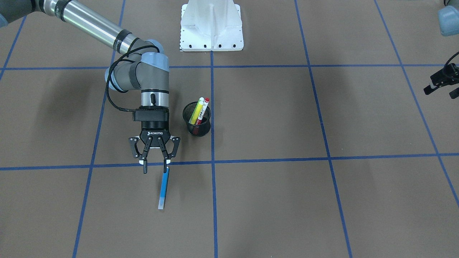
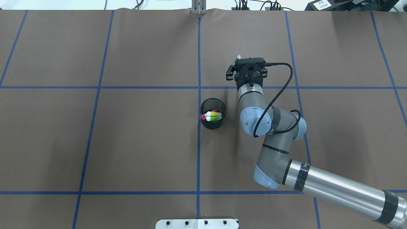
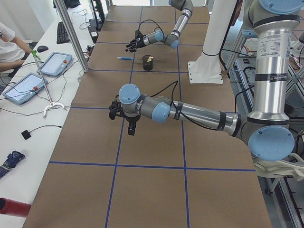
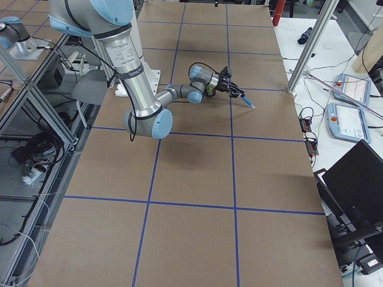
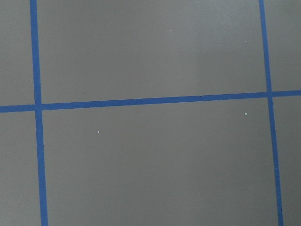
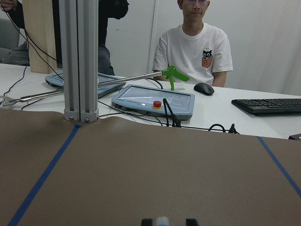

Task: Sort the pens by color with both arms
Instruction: 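Carry the blue highlighter farther from the robot and set it down, then move the left gripper toward the pen cup while the right gripper withdraws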

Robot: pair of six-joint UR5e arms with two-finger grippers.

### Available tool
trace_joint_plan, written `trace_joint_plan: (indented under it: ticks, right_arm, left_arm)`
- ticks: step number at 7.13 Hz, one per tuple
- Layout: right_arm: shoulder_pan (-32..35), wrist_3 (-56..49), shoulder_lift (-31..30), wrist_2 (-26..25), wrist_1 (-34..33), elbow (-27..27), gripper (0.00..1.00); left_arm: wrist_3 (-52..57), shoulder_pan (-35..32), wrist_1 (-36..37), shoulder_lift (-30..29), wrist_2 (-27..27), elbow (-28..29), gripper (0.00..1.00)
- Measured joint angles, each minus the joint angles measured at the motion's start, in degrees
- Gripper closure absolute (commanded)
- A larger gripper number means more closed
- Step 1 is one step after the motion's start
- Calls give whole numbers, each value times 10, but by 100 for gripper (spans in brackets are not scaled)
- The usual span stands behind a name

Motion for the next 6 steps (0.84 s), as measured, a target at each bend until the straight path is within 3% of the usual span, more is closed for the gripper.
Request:
trace_joint_plan:
  ticks: [3,4,6]
  right_arm:
    - [7,-2,-40,37,-2,88,0]
    - [17,2,-67,73,-3,126,0]
    - [71,6,-115,203,-5,166,0]
  left_arm:
    - [-82,16,-2,-29,0,0,0]
    - [-143,31,-9,-53,0,-1,0]
    - [-300,78,-17,-117,5,-13,0]
